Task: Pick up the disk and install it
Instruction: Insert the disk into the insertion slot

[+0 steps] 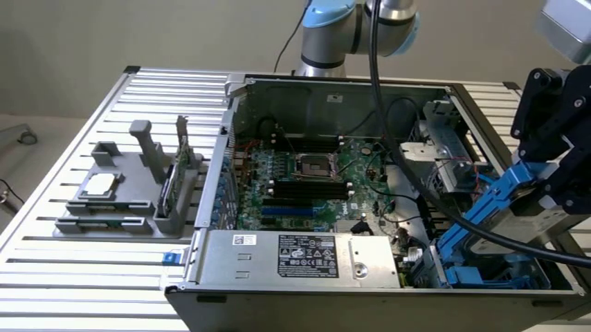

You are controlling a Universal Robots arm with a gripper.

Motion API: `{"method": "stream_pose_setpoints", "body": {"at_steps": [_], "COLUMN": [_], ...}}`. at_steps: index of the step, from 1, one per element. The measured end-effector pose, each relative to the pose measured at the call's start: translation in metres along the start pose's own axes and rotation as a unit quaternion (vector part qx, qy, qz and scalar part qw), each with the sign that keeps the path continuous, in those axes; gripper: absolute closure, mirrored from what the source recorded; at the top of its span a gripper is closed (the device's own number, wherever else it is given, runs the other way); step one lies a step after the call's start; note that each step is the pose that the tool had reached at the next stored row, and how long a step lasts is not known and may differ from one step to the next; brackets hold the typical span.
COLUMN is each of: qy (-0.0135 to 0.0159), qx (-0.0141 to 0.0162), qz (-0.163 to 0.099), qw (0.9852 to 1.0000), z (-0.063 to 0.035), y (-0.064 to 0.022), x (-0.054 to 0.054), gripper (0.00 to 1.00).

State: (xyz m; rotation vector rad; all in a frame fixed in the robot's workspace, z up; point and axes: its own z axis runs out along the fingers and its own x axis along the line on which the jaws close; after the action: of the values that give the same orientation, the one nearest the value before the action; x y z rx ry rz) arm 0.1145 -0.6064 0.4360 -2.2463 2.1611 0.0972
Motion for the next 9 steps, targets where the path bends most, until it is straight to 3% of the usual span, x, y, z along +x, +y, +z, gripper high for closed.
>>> {"method": "stream_pose_setpoints", "body": {"at_steps": [9], "qy": [-0.0047], "qx": [-0.0019], "qz": [0.0], "qw": [1.0], "z": [0.0018], "y": [0.0], "x": [0.0049], "gripper": [0.67]}}
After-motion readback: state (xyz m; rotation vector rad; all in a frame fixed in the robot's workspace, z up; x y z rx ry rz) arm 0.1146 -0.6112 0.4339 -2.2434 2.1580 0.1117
